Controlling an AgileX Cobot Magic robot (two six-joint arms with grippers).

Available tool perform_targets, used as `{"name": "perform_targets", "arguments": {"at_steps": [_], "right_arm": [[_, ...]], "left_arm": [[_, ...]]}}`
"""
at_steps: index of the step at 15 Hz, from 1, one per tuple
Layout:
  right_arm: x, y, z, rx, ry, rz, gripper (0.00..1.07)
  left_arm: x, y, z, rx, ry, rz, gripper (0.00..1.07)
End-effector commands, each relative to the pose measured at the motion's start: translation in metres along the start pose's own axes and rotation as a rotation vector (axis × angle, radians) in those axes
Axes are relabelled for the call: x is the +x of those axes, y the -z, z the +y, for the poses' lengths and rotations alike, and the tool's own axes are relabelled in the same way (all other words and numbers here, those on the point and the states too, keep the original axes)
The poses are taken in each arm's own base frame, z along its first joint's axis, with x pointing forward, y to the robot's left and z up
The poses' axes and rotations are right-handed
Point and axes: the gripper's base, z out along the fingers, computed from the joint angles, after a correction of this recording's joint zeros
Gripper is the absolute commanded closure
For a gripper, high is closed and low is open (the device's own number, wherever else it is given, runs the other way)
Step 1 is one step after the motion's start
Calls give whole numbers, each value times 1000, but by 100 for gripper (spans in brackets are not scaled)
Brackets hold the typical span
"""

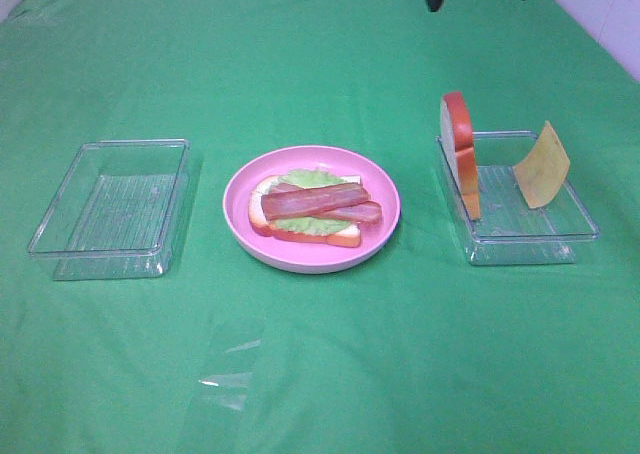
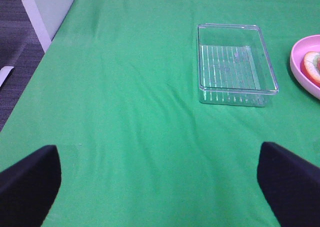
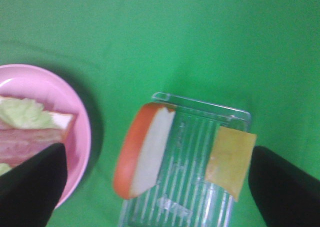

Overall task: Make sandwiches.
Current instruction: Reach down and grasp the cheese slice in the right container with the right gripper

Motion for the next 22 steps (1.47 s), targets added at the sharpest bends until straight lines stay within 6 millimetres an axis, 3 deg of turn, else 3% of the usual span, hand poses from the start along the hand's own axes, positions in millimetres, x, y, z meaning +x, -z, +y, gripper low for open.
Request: {"name": "perform_targets", "arguments": {"at_steps": [1,6,7,10,15,17,22], "right_arm": [[9,1,-44,45,-73,85,11],[23,-4,-99,63,-207,140,11],[26,-10,-103,55,-217,153,11],[36,-37,-100,44,-205,184,11],[69,-116,-92,10,-209,269,11],[73,-137,-91,5,-210,292,11],[75,-155,-91,1,-212,296,20]], "left_arm": [[1,2,0,5,0,-28,6],[1,2,0,5,0,-28,6],[1,2,0,5,0,-28,6],[1,2,0,5,0,-28,6],[1,2,0,5,0,-28,6],[1,2,0,5,0,-28,6],[1,2,0,5,0,-28,6]]}}
